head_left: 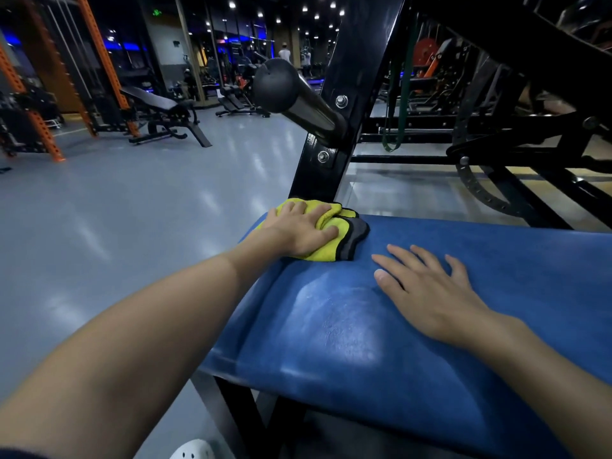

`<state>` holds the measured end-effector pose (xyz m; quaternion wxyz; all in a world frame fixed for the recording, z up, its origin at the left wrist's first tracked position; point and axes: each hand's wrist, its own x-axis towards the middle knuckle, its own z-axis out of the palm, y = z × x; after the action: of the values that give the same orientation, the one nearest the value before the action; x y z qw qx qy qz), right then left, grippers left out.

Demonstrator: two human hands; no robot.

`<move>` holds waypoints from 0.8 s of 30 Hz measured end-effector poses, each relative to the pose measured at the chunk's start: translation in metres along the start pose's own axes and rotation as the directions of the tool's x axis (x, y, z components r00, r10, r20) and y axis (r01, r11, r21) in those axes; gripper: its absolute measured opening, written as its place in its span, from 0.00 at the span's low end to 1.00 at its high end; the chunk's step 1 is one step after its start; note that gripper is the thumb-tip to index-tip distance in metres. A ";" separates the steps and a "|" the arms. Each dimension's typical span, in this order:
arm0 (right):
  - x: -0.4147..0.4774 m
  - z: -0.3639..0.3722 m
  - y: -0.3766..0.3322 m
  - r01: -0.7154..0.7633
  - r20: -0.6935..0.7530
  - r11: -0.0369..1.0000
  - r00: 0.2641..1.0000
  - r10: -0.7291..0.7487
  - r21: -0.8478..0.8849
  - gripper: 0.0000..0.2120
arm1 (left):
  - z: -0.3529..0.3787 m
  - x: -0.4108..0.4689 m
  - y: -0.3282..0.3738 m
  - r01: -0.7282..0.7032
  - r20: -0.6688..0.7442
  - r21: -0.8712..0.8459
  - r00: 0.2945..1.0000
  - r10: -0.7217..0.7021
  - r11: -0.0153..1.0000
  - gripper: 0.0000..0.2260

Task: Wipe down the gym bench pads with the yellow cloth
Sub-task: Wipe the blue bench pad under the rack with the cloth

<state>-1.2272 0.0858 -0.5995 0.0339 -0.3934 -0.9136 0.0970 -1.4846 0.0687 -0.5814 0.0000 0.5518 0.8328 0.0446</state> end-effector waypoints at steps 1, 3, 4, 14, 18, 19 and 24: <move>0.000 -0.001 -0.001 -0.001 0.001 1.000 1.000 0.001 0.001 0.26 | 0.000 -0.010 -0.001 -0.009 -0.001 0.001 1.000 0.009 1.000 0.30; -0.001 -0.002 -0.001 -0.003 0.002 1.000 1.000 0.003 0.005 0.25 | -0.001 -0.037 -0.004 -0.030 -0.003 -0.002 1.000 0.030 1.000 0.32; -0.002 -0.003 -0.002 -0.005 0.000 1.000 1.000 0.005 0.007 0.25 | -0.002 -0.053 -0.005 -0.043 -0.003 -0.006 0.999 0.043 0.999 0.33; -0.006 -0.019 -0.024 0.033 -0.025 0.997 0.999 -0.034 -0.065 0.24 | -0.009 -0.202 -0.020 -0.046 -0.018 0.007 0.999 0.046 0.999 0.36; -0.001 -0.018 -0.041 0.083 -0.056 0.995 0.995 -0.080 0.055 0.26 | -0.009 -0.211 -0.023 -0.019 0.010 -0.003 1.000 0.019 1.000 0.36; 0.001 -0.015 -0.041 0.082 -0.036 0.995 0.996 -0.080 0.051 0.26 | -0.009 -0.207 -0.023 -0.014 0.016 -0.009 1.000 0.014 1.000 0.36; 0.005 0.003 -0.035 0.070 0.028 0.997 0.997 -0.071 0.014 0.28 | -0.010 -0.162 -0.029 -0.002 0.029 0.005 1.000 0.002 1.000 0.35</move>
<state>-1.2557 0.0653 -0.5950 0.0269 -0.3593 -0.9266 0.1075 -1.4482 -0.0925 -0.5812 0.0106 0.5531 0.8323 0.0348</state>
